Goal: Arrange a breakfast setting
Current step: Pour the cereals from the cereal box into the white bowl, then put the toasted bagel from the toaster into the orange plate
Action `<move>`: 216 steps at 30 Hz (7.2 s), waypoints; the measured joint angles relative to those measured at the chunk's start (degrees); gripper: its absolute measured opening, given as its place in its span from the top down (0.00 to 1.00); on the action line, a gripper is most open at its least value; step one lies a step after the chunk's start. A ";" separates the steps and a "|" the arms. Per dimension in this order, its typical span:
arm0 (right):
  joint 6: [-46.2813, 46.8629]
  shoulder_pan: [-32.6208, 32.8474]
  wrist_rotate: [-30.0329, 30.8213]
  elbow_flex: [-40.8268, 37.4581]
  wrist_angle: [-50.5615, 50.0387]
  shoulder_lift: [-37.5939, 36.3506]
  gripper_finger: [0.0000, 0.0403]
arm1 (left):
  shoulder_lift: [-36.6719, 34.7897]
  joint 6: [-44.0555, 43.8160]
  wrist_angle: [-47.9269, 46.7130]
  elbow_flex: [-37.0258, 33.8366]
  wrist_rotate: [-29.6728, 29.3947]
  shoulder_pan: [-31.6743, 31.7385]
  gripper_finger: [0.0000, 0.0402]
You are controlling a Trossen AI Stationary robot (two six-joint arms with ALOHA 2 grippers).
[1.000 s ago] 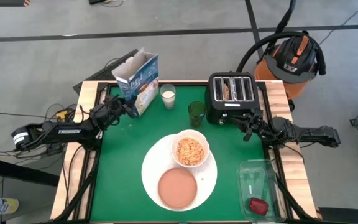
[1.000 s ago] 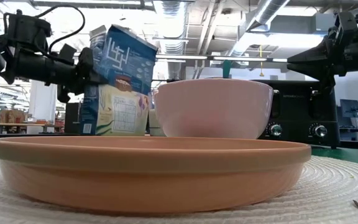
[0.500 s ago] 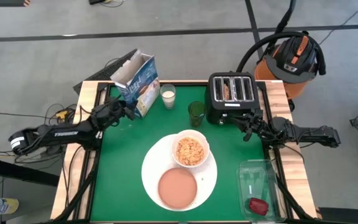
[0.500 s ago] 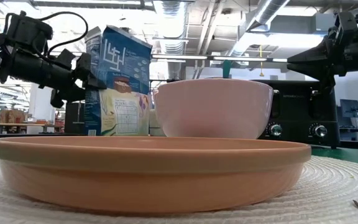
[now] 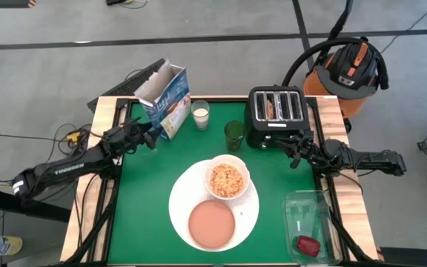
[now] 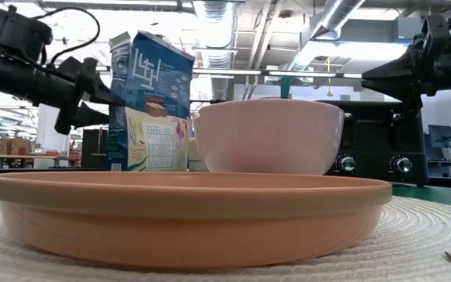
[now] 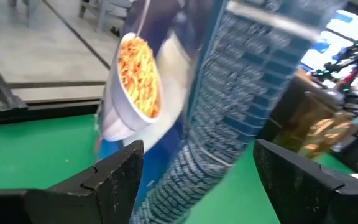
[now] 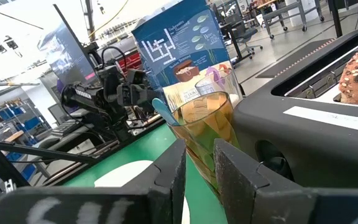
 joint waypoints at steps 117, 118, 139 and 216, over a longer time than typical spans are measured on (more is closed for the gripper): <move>12.95 -1.04 -2.98 -0.09 3.92 0.02 0.73 | 10.59 13.54 5.60 37.13 2.58 -9.90 0.28; 11.62 -1.19 -3.11 -0.09 5.72 0.02 0.73 | 10.72 13.45 5.60 37.13 2.69 -9.90 0.28; -15.50 -1.24 -2.98 8.21 23.49 0.02 0.51 | 11.03 12.34 6.17 37.13 2.71 -11.50 0.28; 16.77 -29.22 3.43 66.87 -52.78 83.56 0.49 | 10.94 16.42 -3.61 37.13 9.25 -11.52 0.28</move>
